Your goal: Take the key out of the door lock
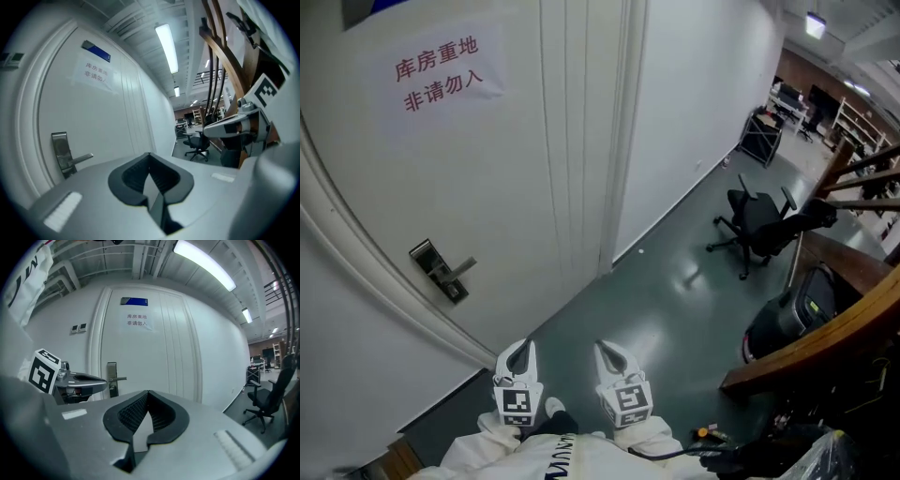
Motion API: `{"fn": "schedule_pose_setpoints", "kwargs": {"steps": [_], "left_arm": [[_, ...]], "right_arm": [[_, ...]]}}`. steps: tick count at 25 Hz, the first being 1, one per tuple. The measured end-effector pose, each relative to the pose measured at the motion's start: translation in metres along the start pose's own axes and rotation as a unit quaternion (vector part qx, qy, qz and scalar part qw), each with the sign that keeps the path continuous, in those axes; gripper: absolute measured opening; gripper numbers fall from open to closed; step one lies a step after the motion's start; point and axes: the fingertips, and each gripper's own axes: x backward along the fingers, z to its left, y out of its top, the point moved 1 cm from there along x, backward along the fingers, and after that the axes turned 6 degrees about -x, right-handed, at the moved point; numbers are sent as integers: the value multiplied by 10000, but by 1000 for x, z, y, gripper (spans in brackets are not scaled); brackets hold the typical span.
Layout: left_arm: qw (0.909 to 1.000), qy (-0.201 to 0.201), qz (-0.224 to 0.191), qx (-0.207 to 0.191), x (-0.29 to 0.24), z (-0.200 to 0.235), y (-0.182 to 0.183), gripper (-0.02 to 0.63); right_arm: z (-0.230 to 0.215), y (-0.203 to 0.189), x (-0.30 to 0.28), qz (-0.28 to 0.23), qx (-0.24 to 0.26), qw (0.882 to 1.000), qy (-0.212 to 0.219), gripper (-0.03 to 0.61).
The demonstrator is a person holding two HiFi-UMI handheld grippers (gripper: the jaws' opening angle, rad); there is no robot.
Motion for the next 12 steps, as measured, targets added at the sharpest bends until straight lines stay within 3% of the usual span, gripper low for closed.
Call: {"fn": "schedule_pose_setpoints", "kwargs": {"steps": [12], "left_arm": [[9909, 1273, 124, 411, 0, 127, -35, 0]], "right_arm": [[74, 23, -124, 216, 550, 9920, 1120, 0]]}}
